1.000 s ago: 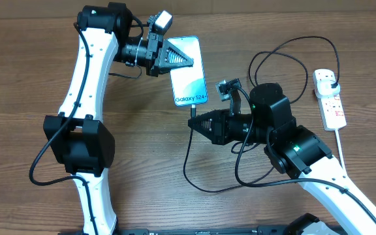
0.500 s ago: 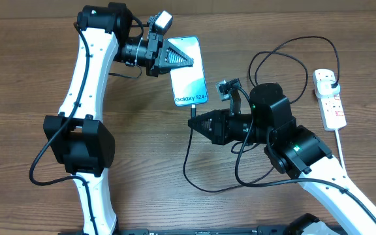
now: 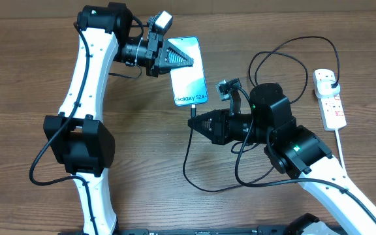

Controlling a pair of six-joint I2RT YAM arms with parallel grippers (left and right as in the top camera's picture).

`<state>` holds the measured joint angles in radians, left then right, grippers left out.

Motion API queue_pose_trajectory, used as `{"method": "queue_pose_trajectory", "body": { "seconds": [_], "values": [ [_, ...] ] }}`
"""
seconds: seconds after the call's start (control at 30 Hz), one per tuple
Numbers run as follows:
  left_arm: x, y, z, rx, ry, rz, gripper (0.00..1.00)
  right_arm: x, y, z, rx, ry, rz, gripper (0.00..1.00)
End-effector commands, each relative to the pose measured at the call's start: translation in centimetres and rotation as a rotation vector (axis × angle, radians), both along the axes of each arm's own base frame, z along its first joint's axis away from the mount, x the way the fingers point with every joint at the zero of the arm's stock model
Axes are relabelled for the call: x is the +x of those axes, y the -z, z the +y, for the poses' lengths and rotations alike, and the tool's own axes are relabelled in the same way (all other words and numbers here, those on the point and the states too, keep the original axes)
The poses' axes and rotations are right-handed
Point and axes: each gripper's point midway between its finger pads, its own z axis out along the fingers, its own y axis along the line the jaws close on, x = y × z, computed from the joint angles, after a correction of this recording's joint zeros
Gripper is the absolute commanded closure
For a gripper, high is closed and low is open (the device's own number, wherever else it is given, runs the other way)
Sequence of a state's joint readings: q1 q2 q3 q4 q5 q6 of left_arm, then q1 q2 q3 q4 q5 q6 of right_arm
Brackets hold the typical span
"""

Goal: Plug charger to phone and switch on socket
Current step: 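Push the plug up into the phone's bottom port with the right gripper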

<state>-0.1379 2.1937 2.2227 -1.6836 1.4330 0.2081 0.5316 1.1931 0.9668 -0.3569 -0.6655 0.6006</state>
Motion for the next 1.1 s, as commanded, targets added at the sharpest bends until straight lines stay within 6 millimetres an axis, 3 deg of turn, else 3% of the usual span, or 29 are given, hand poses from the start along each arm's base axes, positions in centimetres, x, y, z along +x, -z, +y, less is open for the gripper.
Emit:
{"method": "queue_pose_trajectory", "body": {
  "seconds": [0.0, 1.07],
  "values": [
    [-0.72, -2.4, -0.56, -0.057, 0.009, -0.019, 0.96, 0.4, -2.12, -0.1, 0.029, 0.017, -0.053, 0.96],
    [-0.77, -2.31, -0.63, -0.048, 0.008, 0.004, 0.96, 0.01, -2.44, 0.41, 0.04, -0.004, -0.065, 0.96]
  ]
}}
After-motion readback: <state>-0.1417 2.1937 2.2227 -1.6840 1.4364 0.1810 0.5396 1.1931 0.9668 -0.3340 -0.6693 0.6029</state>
